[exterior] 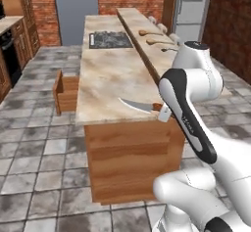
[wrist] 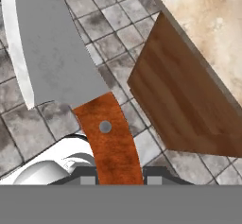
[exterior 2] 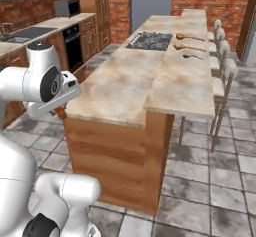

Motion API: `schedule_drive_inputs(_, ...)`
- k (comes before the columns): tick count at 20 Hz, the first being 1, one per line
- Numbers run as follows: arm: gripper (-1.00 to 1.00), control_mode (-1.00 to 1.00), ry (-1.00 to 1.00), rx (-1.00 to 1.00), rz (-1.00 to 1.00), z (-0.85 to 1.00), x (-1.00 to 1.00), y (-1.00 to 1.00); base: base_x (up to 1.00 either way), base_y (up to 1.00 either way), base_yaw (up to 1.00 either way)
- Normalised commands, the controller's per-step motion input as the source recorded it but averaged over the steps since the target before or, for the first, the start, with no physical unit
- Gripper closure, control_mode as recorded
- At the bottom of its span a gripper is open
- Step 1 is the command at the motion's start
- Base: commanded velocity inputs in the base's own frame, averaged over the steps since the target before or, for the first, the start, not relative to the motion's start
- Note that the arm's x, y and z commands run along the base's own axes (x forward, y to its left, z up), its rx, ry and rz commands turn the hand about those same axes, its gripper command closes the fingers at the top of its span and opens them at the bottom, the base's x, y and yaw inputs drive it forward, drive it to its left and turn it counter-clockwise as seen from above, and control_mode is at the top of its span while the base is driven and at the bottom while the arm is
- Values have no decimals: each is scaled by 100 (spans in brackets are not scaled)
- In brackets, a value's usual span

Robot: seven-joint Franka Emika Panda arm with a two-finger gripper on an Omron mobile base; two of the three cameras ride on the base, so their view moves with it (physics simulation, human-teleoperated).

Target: Pick up the metallic utensils from the counter and place them in the open drawer. Make sure not to pick up any wooden utensils.

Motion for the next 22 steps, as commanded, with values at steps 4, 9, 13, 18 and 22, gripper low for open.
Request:
schedule_drive_inputs(4,100,100,0,0,0,0,0,0,51,100,-57)
schedule_drive_inputs(9,100,100,0,0,0,0,0,0,12,100,-49)
schedule_drive_inputs(13,100,100,0,0,0,0,0,0,0,100,-43)
schedule_drive_inputs(18,100,100,0,0,0,0,0,0,14,100,-37)
schedule_drive_inputs(22,100,100,0,0,0,0,0,0,40,100,-27)
